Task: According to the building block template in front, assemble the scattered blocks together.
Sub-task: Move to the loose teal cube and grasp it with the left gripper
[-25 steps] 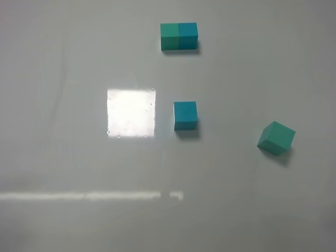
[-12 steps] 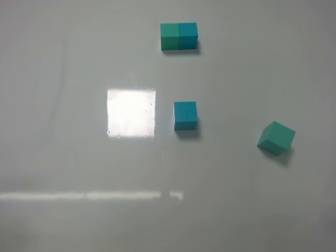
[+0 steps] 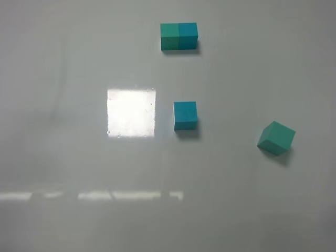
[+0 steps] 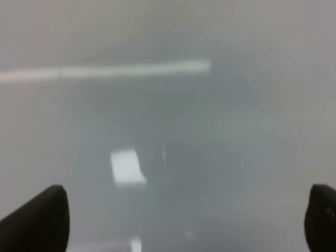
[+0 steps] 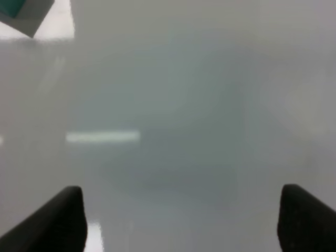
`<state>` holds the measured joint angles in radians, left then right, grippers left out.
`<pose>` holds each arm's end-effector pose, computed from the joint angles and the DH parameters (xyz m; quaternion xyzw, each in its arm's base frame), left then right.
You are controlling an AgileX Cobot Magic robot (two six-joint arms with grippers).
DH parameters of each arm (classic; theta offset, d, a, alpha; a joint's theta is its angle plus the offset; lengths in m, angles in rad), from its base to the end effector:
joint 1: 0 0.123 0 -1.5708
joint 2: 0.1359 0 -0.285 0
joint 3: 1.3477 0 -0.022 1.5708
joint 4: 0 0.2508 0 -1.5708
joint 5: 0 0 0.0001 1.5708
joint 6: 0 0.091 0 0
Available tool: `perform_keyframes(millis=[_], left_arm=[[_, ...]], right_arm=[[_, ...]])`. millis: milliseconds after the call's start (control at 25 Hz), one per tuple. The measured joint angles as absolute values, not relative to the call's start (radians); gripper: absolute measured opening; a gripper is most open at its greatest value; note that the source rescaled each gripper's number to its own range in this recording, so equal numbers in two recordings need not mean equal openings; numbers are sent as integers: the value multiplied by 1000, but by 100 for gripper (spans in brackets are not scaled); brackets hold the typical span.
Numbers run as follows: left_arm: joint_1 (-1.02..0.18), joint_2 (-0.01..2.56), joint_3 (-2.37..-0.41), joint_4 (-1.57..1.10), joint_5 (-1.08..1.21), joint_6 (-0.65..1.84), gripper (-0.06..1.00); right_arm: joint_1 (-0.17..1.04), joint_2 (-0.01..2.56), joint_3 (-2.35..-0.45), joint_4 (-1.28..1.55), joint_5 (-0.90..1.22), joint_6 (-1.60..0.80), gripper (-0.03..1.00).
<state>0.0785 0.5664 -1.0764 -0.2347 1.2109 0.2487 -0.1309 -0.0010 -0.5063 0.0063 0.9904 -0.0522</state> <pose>0.0519 -0.0158 0.4158 0.0887 0.8772 -0.0402 0.4702 -0.0030 0.0009 0.2848 0.0327 0.8317 -0.0475 0.5522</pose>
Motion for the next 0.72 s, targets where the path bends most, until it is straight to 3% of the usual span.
perform_keyframes(millis=[280,560,720], left_arm=[[-39,999,-1443,-328,1216,408,100],[-460,1383,-1725,0,1216,324,100],[-605,1548,-1884,71,1215,339,100]], right_arm=[[-131,-1,-506,0,990,-52,83],[-131,-1,-506,0,990,-52,83],[-131,-1,-506,0,990,-52,83]])
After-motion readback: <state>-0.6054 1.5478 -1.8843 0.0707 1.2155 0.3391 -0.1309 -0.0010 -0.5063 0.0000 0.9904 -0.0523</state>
